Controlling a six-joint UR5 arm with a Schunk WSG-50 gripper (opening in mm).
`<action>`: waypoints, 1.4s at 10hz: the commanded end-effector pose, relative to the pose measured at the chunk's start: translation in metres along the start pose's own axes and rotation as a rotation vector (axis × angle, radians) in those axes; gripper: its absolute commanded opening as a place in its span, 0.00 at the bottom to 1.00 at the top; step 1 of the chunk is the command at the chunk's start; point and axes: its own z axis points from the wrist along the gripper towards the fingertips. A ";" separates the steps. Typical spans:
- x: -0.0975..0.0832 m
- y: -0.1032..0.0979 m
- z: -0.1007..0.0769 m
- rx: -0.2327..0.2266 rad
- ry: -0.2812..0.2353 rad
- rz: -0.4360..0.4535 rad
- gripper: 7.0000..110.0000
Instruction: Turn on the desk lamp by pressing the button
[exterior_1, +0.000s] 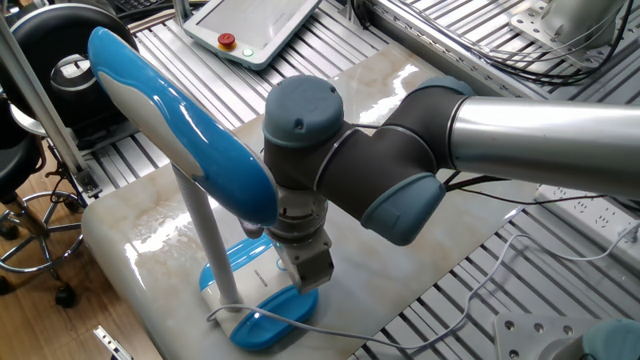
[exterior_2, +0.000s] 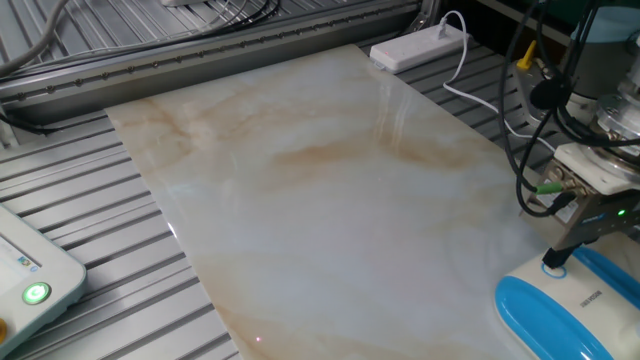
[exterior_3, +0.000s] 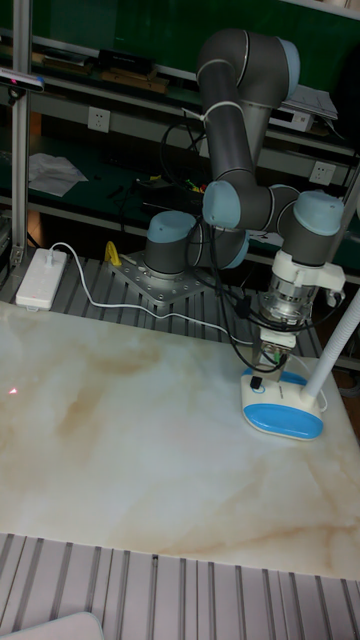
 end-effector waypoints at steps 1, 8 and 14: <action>0.001 -0.001 -0.002 0.006 -0.008 -0.127 0.00; 0.020 0.001 0.000 0.011 0.022 -0.121 0.00; 0.011 0.003 -0.019 -0.007 -0.019 -0.130 0.00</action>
